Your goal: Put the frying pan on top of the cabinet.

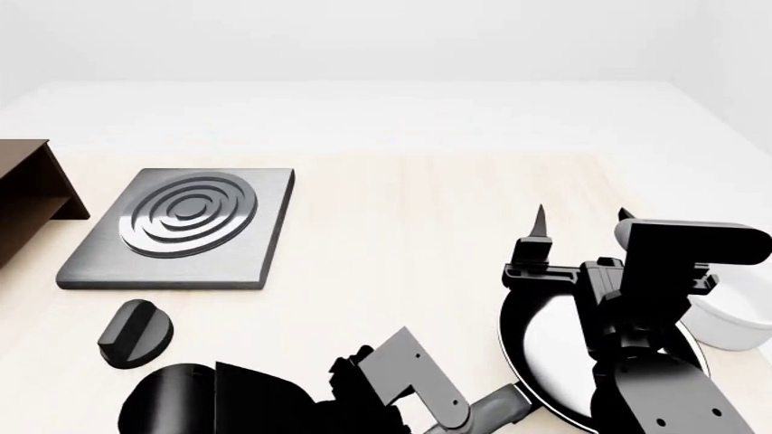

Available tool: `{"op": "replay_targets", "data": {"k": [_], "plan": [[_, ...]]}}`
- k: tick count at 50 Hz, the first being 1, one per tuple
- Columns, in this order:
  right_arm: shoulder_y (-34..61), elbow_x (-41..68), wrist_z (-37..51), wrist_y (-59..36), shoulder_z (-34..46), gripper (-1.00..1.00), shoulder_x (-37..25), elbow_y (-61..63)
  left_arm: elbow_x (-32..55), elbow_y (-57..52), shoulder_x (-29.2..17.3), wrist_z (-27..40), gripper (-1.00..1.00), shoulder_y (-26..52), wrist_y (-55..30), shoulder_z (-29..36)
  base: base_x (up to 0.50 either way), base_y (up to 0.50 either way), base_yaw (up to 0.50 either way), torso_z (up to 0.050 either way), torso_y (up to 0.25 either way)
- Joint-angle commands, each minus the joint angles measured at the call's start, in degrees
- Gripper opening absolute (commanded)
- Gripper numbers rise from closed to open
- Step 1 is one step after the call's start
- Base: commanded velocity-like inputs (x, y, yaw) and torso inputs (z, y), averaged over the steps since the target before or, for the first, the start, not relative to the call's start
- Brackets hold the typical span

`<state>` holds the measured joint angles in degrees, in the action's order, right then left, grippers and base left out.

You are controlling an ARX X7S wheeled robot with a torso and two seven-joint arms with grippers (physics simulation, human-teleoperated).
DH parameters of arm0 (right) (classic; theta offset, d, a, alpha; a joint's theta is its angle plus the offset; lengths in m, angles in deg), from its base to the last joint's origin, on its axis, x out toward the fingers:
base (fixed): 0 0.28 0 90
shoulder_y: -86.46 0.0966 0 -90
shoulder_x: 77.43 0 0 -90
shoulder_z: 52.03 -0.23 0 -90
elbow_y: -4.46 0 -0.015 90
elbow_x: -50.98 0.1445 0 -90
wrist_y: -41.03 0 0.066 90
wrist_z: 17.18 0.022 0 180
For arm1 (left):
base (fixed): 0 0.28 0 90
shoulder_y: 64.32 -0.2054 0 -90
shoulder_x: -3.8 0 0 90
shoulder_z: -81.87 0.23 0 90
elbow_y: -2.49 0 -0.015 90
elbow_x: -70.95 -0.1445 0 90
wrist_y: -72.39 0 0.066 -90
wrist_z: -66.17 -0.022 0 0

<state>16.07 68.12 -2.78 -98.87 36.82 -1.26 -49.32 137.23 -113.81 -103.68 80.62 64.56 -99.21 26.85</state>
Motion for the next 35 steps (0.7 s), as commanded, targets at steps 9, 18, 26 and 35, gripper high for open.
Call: {"op": "replay_targets", "data": {"k": [9,18,26,35], "plan": [[0.1,1.0,0.5,-0.4,-0.2,1.0,-0.3,0.9,-11.5,9.9,1.7,-7.5,1.0,3.0,8.4,14.2,0.0,0.0,0.0,0.0,0.0],[0.1,1.0,1.0,-0.4,0.2,1.0,-0.4,1.1,-13.9,11.7,1.4,-10.7,1.0,2.4,10.9,19.0,0.0,0.0,0.0,0.0,0.0],[0.1,1.1,1.2,-0.2,0.4,1.0,-0.5,1.0,-14.0,13.0,1.4,-11.9,1.0,2.0,11.7,20.0,0.0,0.0,0.0,0.0,0.0],[0.1,0.8,1.8,0.2,0.9,1.0,-0.6,0.5,-13.7,14.7,1.7,-10.3,-1.0,2.3,11.3,18.5,0.0,0.0,0.0,0.0,0.0]]}}
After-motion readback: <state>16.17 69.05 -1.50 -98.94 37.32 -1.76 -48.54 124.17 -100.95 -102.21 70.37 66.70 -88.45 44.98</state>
